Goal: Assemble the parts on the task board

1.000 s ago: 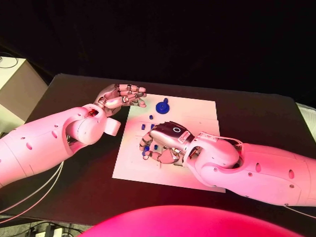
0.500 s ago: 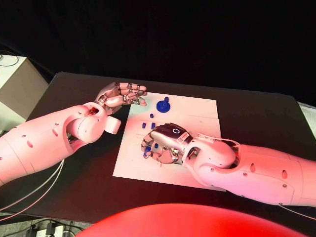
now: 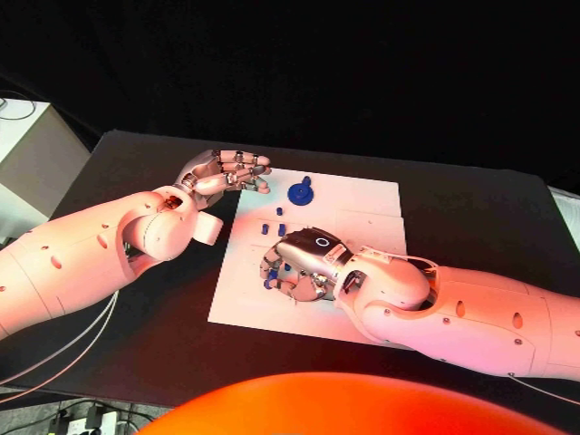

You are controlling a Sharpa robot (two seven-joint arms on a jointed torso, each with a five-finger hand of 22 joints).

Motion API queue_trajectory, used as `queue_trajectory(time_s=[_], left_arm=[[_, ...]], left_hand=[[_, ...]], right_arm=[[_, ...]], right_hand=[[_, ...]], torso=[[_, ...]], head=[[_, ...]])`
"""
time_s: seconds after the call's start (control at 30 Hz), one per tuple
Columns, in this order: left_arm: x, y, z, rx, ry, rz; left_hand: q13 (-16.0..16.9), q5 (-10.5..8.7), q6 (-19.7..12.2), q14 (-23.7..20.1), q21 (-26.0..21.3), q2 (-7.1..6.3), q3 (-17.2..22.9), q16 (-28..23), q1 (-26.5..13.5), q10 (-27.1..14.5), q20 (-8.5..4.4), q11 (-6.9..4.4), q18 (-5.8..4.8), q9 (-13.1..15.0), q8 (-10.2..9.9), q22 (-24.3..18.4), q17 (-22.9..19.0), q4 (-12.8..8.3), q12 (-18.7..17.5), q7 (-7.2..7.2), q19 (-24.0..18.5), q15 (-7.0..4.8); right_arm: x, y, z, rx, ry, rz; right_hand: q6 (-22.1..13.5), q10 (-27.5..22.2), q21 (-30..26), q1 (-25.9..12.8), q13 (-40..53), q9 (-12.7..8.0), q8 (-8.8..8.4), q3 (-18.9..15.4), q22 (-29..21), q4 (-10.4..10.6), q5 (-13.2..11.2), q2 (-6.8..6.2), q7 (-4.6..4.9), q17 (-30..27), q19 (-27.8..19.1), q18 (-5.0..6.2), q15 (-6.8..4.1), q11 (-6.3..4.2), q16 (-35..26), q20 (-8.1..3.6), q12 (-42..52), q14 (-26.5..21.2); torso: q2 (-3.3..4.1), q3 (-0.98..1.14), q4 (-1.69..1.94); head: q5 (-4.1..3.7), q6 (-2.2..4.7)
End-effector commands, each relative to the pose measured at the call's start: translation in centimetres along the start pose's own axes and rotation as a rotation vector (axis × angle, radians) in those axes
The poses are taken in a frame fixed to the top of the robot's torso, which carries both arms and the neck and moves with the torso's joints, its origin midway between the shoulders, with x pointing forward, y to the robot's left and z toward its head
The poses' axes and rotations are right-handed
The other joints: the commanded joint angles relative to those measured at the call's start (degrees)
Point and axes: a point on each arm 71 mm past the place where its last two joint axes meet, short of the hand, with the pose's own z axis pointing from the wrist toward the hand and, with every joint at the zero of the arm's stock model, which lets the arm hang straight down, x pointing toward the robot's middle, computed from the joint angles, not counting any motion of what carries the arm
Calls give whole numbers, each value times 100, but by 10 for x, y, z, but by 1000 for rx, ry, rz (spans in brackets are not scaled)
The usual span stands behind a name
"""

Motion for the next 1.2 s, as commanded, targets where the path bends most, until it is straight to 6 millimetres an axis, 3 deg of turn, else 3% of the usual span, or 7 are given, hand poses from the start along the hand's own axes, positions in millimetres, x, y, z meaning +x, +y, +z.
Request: queue_trajectory(time_s=[0.03, 0.8, 0.93, 1.07, 1.2], left_arm=[[2, -1, 0, 11, 18, -1], [1, -1, -1, 10, 16, 2], [1, -1, -1, 10, 16, 2], [1, -1, -1, 9, 17, 3], [1, -1, -1, 8, 17, 3]], left_hand=[[5, 11, -54, -47, -26, 34, -23, -19, -9, -33, 1, 2, -94, -5, 19, -6, 7, 19, 19, 179, -47, 8], [5, 11, -54, -47, -26, 34, -23, -19, -9, -33, 1, 2, -94, -5, 19, -6, 7, 19, 19, 179, -47, 8], [5, 11, -54, -47, -26, 34, -23, -19, -9, -33, 1, 2, -94, -5, 19, -6, 7, 19, 19, 179, -47, 8], [5, 11, -54, -47, -26, 34, -23, -19, -9, -33, 1, 2, -94, -5, 19, -6, 7, 19, 19, 179, -47, 8], [5, 11, -57, -48, -28, 36, -23, -21, -9, -35, 2, 2, -93, -6, 22, -7, 11, 20, 22, 179, -47, 8]], right_arm=[[2, 0, 1, -2, 11, -18], [14, 2, 4, -31, 50, -69], [14, 3, 4, -52, 46, -49], [13, 4, 3, -68, 32, -34], [12, 4, 2, -72, 19, -27]], right_hand=[[15, 469, -31, -18, 165, 4, 25, 262, -3, -250, 31, 46, 23, -7, 92, -101, -34, -441, 24, -15, 4, 55], [-31, 435, -103, -108, 170, 32, 21, 274, -63, -290, 52, 17, 38, -105, 60, -85, -21, -425, -22, -7, -58, 32], [-290, 194, -259, -364, 132, 7, -127, 152, -189, -278, 196, -153, 116, -203, -11, -56, 55, -330, -76, 50, -252, 3], [-683, -441, -942, -672, -18, -78, -377, -117, -780, -193, 169, -468, 210, -511, -285, 81, 192, -165, -230, 170, -563, -93], [-888, -955, -1661, -601, -54, -138, -556, -579, -1374, -220, 193, -427, 249, -963, -556, 220, 246, -109, -476, 248, -496, -316]], torso=[[-1, -3, 1], [-1, 4, -5], [-1, 4, -8], [-2, 2, -4], [-1, 1, -2]], head=[[8, 0], [6, 0], [5, 0], [-1, 0], [-5, 0]])
